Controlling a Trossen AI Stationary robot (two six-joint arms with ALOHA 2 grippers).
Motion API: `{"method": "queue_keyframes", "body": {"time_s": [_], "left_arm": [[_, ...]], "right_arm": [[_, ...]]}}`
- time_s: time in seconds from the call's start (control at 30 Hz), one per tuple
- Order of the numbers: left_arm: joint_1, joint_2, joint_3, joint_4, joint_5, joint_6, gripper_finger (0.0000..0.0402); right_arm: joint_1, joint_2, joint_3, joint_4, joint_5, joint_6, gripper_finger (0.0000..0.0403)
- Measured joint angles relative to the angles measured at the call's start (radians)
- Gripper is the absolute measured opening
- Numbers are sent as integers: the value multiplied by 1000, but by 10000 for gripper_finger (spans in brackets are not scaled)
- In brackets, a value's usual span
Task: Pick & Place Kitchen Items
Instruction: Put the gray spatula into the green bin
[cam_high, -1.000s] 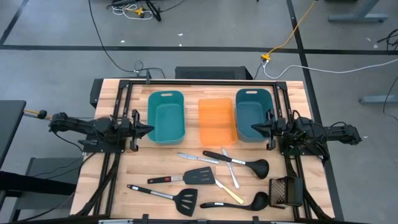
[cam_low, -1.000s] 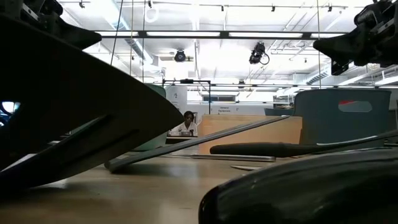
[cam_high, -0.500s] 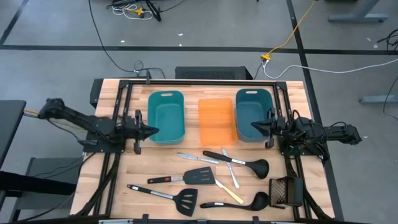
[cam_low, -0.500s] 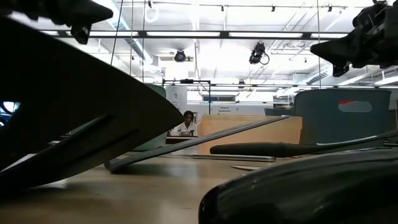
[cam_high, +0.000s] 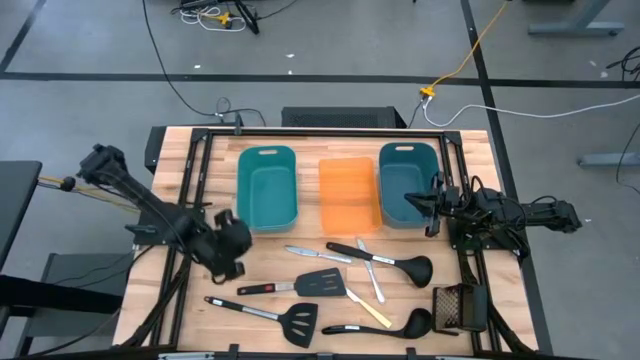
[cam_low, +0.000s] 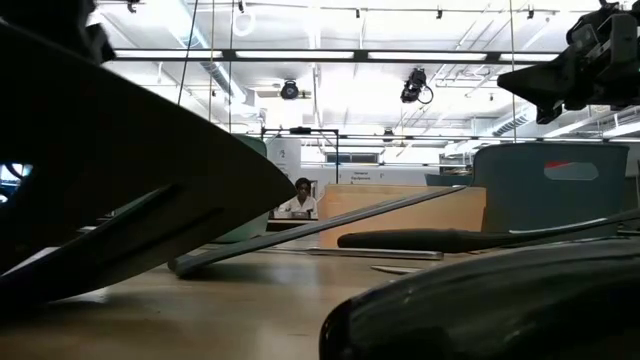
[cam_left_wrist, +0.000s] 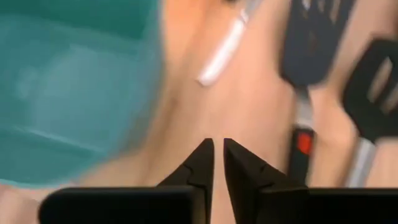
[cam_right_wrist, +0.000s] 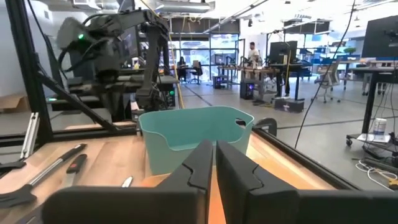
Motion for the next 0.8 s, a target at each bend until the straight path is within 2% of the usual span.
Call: {"method": "queue_keyframes", "body": {"time_s": [0.13,0.3,0.5,0.6,0.8], "left_arm": [[-48,96,0,129,98,20,94],[-59,190,1,336,189,57,167],[-59,302,0,340,210,62,237],[-58,345,1,355,206,88,253],[-52,416,0,376,198,107,257]], "right_arm": [[0,0,0,0,-1,0,31],[0,0,0,12,6,0,31],[0,0,-1,-9,5,44,31],[0,0,-1,-29,4,54,31],[0,0,-1,-36,5,55,31]]}}
